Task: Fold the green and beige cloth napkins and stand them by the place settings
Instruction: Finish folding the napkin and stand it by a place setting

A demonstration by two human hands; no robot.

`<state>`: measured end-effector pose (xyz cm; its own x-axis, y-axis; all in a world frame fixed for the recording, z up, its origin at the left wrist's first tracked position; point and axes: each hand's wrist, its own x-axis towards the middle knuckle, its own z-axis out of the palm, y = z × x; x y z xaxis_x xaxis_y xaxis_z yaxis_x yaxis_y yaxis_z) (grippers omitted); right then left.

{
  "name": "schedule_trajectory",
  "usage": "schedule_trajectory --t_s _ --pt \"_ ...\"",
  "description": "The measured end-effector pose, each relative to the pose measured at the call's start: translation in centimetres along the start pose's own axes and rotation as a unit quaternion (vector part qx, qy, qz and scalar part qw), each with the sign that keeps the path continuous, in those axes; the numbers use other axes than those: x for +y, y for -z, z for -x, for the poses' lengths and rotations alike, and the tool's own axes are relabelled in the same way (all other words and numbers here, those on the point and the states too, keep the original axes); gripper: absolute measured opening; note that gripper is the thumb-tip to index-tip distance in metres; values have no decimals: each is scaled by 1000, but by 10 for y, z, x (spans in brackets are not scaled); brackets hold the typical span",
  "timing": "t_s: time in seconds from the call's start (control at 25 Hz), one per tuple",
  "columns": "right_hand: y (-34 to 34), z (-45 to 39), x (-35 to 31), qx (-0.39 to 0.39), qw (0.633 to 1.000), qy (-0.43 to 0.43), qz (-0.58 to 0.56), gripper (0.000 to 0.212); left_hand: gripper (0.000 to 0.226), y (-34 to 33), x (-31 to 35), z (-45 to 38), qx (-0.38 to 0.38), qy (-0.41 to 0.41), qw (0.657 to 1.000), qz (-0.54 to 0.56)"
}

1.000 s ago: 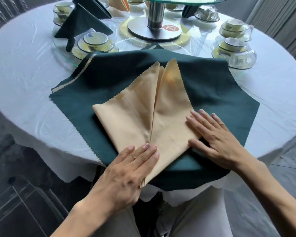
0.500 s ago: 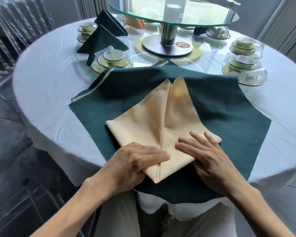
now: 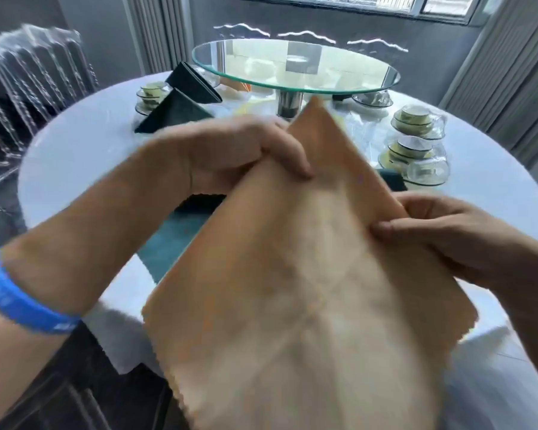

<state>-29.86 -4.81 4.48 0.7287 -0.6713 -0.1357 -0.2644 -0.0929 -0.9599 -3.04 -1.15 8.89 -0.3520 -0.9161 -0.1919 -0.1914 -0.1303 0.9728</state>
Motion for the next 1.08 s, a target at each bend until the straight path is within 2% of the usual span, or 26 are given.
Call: schedule_trajectory --t_s 0.08,0.2,0.32,0.48,0.56,0.6,0.64,0.68,0.72,0.76,0.8,0.84,0.96,1.08 --pt "-4 -13 26 17 998 -54 -34 20 17 -3 -32 -33 3 98 995 -17" --pt "-5 -34 84 67 990 -123 36 9 20 -9 -95 -77 -32 190 979 -63" --pt "-4 -37 108 137 975 -140 107 9 12 -1 -128 -85 -34 165 981 -93" --pt "-3 -42 110 135 969 -150 143 17 36 20 -148 -68 -74 120 986 -88" --pt "-6 -48 106 150 964 -149 161 20 38 19 -149 -69 -48 116 989 -73" --pt "-10 -52 106 176 953 -146 198 22 37 13 -148 -70 -2 102 989 -105" --pt "-16 -54 105 220 928 -138 269 26 36 6 -148 -71 63 73 981 -171" --pt "-24 -57 106 282 884 -111 357 32 37 -3 -149 -72 138 26 954 -265" --pt "-36 -60 109 338 842 -58 418 38 42 -15 -152 -72 207 -41 905 -370" --pt "-50 -64 113 355 823 -4 444 43 49 -26 -158 -72 232 -108 855 -451" --pt "-64 -68 119 335 822 24 459 49 57 -36 -166 -72 223 -154 826 -494" --pt "-75 -70 125 294 830 16 475 58 63 -43 -174 -68 196 -164 817 -517" --pt "-75 -54 146 195 832 -111 508 75 72 -31 -208 -38 128 -82 815 -559" --pt "-60 3 160 176 807 -169 537 79 68 -4 -241 21 131 -68 806 -573"
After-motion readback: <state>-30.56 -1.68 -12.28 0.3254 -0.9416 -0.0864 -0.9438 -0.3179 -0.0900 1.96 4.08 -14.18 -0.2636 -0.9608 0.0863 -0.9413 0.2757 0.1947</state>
